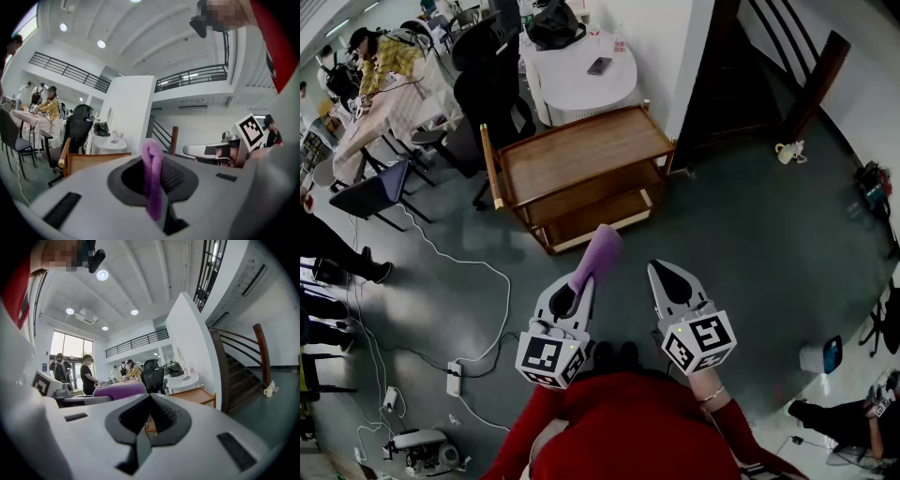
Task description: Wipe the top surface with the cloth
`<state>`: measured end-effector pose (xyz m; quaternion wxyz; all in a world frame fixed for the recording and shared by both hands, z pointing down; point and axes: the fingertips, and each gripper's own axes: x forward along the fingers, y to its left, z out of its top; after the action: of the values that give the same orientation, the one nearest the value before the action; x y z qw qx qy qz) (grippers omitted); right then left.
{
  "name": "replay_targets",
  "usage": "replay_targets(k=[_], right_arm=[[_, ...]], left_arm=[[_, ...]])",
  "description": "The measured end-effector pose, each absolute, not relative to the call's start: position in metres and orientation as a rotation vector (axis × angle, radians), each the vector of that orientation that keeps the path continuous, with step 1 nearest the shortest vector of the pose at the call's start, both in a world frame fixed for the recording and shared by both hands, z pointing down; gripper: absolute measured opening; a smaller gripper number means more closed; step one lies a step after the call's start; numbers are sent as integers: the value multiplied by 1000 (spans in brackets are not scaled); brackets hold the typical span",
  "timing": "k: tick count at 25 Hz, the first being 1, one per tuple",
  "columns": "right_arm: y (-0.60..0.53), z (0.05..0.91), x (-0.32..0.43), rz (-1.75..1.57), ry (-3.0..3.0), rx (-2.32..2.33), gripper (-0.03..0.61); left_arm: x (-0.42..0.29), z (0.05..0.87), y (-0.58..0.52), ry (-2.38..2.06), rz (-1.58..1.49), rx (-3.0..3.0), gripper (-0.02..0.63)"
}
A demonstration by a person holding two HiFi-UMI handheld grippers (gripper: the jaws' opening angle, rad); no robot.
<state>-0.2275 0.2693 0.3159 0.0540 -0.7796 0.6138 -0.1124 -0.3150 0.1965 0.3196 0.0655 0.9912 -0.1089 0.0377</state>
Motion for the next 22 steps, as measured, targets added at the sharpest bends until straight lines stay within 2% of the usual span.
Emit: replay_targets(k=[22], right_arm=[[265, 316, -226, -366, 1861, -2356, 11]], left_arm=[[-318, 321, 190, -345, 132, 2978, 51]])
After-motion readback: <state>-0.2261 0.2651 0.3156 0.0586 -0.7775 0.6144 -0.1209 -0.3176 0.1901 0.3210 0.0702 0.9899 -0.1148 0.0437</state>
